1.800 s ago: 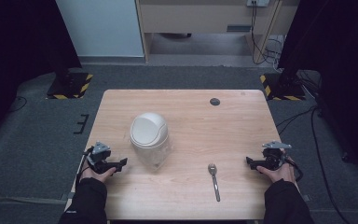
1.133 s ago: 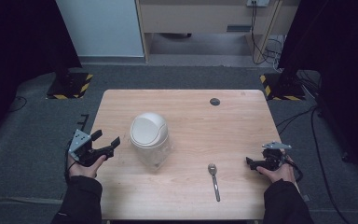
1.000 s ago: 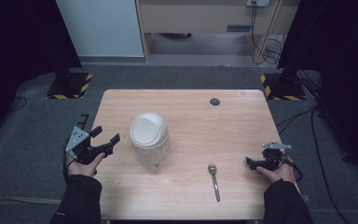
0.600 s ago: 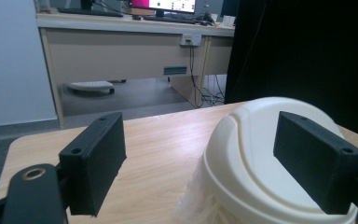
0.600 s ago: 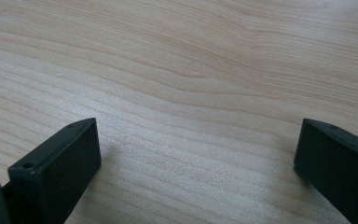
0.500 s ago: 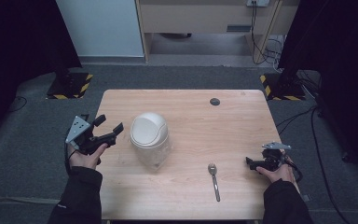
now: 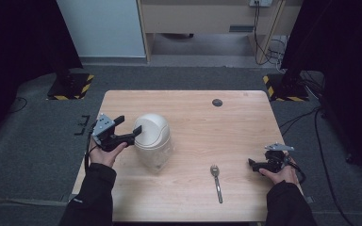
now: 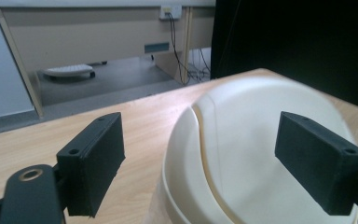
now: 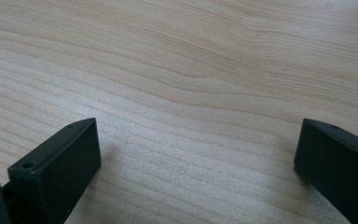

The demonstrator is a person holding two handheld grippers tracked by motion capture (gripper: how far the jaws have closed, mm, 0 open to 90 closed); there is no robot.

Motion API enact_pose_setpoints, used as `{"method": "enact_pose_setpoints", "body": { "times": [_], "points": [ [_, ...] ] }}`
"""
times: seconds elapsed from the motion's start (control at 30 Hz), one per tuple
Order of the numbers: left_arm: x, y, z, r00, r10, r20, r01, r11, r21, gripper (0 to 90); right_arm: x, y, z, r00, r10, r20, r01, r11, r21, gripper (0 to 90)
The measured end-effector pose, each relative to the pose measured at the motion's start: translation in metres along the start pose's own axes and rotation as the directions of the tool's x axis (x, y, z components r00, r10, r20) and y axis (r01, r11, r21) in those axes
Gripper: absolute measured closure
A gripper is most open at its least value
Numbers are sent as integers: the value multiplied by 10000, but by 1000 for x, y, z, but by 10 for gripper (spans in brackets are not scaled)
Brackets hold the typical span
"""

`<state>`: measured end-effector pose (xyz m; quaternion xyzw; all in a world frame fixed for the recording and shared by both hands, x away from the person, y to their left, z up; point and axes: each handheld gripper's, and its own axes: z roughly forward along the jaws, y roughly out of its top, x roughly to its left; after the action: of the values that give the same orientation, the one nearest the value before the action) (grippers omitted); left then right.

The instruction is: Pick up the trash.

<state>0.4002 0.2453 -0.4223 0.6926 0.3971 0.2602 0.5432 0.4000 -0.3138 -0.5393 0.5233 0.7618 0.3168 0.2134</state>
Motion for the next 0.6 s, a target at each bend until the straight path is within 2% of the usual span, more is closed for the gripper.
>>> {"method": "enact_pose_setpoints", "body": {
  "times": [0.03, 0.07, 0.1, 0.2, 0.5, 0.6],
  "points": [
    [0, -3, 2, 9998, -196, 102, 196, 9998, 17, 142, 0, 0, 0, 10000, -4, 0, 4, 10000, 0, 7],
    [0, -7, 4, 9999, -106, 35, 105, 9994, 343, 153, 0, 0, 0, 10000, -12, 4, 12, 10000, -4, 7],
    [0, -7, 4, 9999, -106, 35, 105, 9994, 343, 153, 0, 0, 0, 10000, -12, 4, 12, 10000, -4, 7],
    [0, -15, 10, 9997, -207, 101, 199, 9971, 738, 150, 1, 0, 0, 10000, 15, -34, -15, 10000, -18, 7],
    [-3, -20, 17, 9997, -235, -31, 237, 9923, 1220, 152, 1, 0, 0, 10000, -1, -53, 1, 10000, -19, 7],
    [-4, -21, 19, 9993, -358, -77, 365, 9902, 1345, 153, 1, 0, 0, 10000, -12, -57, 12, 10000, -17, 8]
  ]
}}
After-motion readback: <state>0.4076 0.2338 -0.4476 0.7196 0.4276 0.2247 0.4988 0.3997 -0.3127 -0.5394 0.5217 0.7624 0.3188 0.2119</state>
